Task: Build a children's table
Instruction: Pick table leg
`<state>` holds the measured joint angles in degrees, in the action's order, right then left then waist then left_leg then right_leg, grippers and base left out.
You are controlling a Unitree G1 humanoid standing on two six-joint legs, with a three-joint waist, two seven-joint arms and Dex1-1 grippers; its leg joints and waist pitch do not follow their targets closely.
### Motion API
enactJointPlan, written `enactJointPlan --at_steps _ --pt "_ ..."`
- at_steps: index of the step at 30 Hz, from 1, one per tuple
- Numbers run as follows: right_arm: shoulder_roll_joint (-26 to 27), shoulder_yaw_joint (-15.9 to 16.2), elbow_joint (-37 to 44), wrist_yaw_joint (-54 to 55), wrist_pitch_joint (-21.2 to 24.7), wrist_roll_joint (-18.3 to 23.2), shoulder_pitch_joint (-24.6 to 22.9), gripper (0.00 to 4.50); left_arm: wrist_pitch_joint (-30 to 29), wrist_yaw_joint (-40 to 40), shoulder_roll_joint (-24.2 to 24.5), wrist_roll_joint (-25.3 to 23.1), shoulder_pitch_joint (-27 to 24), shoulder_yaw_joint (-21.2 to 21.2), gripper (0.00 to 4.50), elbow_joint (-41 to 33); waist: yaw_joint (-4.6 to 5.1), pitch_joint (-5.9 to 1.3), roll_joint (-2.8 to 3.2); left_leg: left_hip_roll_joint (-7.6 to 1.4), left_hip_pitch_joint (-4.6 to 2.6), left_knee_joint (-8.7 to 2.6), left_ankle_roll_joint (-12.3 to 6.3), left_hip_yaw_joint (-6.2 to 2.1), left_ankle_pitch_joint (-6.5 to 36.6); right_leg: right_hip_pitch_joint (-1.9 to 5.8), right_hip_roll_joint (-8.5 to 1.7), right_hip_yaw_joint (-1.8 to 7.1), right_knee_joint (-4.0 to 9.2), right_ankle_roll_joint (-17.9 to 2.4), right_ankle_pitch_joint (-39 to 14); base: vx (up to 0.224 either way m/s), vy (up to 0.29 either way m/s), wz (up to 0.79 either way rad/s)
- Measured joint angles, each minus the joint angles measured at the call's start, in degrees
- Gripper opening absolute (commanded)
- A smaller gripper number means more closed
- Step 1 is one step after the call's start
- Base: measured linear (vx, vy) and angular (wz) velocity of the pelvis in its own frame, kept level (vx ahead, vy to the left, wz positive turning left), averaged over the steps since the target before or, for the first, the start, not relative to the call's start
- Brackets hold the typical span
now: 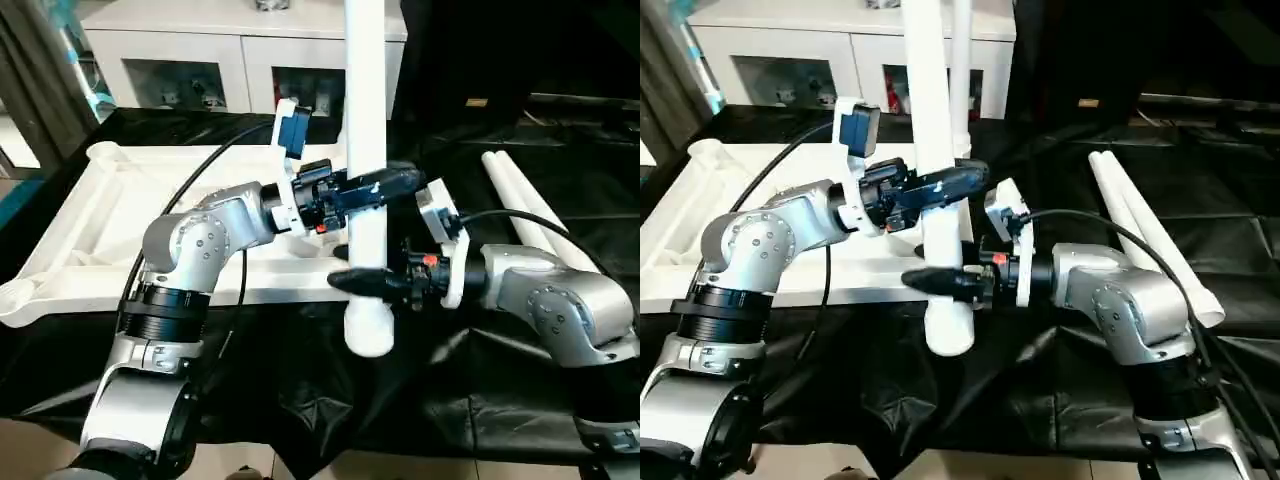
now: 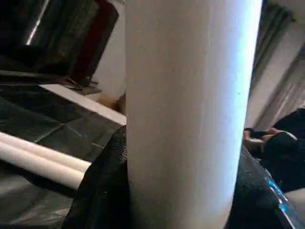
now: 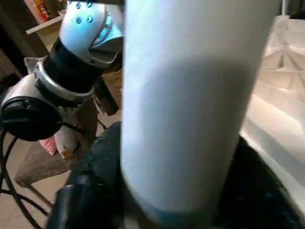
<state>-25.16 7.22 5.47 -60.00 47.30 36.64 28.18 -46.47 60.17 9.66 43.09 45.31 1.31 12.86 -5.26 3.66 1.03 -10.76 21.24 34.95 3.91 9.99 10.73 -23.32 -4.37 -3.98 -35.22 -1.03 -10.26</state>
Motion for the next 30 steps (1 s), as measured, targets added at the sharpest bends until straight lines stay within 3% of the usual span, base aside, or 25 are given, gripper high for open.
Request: enactJointPlan --at_steps 4,6,13,14,15,18,22,24,26,28,30 --pt "0.3 0.0 0.1 0.4 0.0 0.0 -0.4 1.92 0.0 -0.2 -0.4 0.0 -0.5 0.0 1.84 -0.4 -0.01 -0.01 -0.02 -0.01 0.01 -0.01 -0.01 0.0 0.0 0.0 0.0 -0.01 0.0 0.0 0.0 0.0 0.0 0.0" --pt "0.7 -0.1 -0.1 1.4 -0.1 0.0 -0.4 1.9 0.2 -1.5 -0.9 -0.1 -0.5 0.1 2.54 -0.4 -0.01 -0.02 -0.05 -0.01 0.01 0.0 -0.01 0.0 0.0 0.0 0.0 -0.01 0.0 0.0 0.0 0.0 0.0 0.0" --pt "3.4 -0.1 -4.0 8.6 -1.4 -3.9 -0.4 1.87 5.4 -13.3 -3.4 -6.4 -0.3 0.5 2.99 -0.1 0.08 -0.07 -0.2 0.0 0.02 0.01 0.03 -0.01 0.0 0.0 0.0 -0.01 0.01 0.0 0.0 0.0 0.0 0.0" --pt "3.8 -0.1 -4.2 9.4 -1.4 -4.2 -0.4 1.87 5.7 -15.4 -3.5 -7.4 -0.2 0.6 2.99 0.3 0.1 -0.07 -0.2 -0.01 0.02 0.01 0.02 -0.01 0.0 0.0 0.0 -0.01 0.0 0.0 0.0 0.0 0.0 0.0" --pt "4.4 -0.2 -4.6 10.4 -1.5 -4.6 -0.4 1.87 5.7 -18.0 -4.0 -8.3 -0.1 0.9 2.64 1.0 0.11 -0.07 -0.21 -0.01 0.02 0.0 0.01 -0.01 0.0 0.0 0.0 -0.01 0.01 0.0 0.0 0.0 0.0 0.0" --pt "5.0 -1.1 -6.4 13.1 -1.6 -5.7 -0.4 1.87 5.4 -24.9 -6.3 -9.5 -0.1 1.2 2.69 1.1 0.03 -0.04 -0.28 0.0 0.08 0.02 0.0 -0.02 0.0 -0.01 0.0 -0.01 0.05 0.0 0.0 0.0 0.0 0.0" --pt "5.1 -1.2 -6.6 13.6 -1.8 -5.8 -0.4 1.87 5.3 -27.1 -7.1 -9.8 -0.1 1.2 2.24 0.7 0.05 -0.03 -0.35 -0.01 0.07 0.01 -0.01 -0.02 0.0 -0.01 0.0 -0.02 0.05 0.0 0.0 0.0 0.0 0.0" --pt "5.2 -1.2 -6.7 13.7 -2.0 -6.2 -0.3 1.87 5.4 -28.0 -7.9 -10.2 -0.1 1.2 2.27 0.1 0.06 -0.03 -0.42 -0.01 0.07 0.01 -0.01 -0.01 0.0 -0.01 0.0 -0.02 0.04 0.0 0.0 0.0 0.0 0.0" --pt "5.2 -1.2 -6.7 13.9 -2.6 -6.7 -0.2 1.87 5.6 -28.8 -8.0 -10.6 -0.1 1.2 1.94 -0.5 0.15 -0.03 -0.53 -0.01 0.06 0.01 -0.01 -0.01 0.0 -0.01 0.0 -0.02 0.02 0.0 0.0 0.0 0.0 0.0" --pt "5.1 -1.2 -7.0 13.8 -2.6 -7.0 0.3 2.43 5.6 -29.6 -8.1 -10.8 -0.1 1.1 1.93 -1.2 0.15 -0.03 -0.7 -0.01 0.05 0.01 -0.01 -0.01 0.0 -0.01 0.0 -0.02 0.0 0.0 0.0 0.0 0.0 0.0" --pt "5.0 -1.2 -7.0 13.3 -2.1 -6.5 0.8 2.6 5.6 -30.2 -8.1 -10.8 -0.1 1.0 1.87 -1.7 0.11 -0.07 -0.93 -0.02 0.04 0.01 -0.01 -0.02 0.0 0.0 0.0 -0.03 0.01 0.0 0.0 0.0 0.0 0.0"
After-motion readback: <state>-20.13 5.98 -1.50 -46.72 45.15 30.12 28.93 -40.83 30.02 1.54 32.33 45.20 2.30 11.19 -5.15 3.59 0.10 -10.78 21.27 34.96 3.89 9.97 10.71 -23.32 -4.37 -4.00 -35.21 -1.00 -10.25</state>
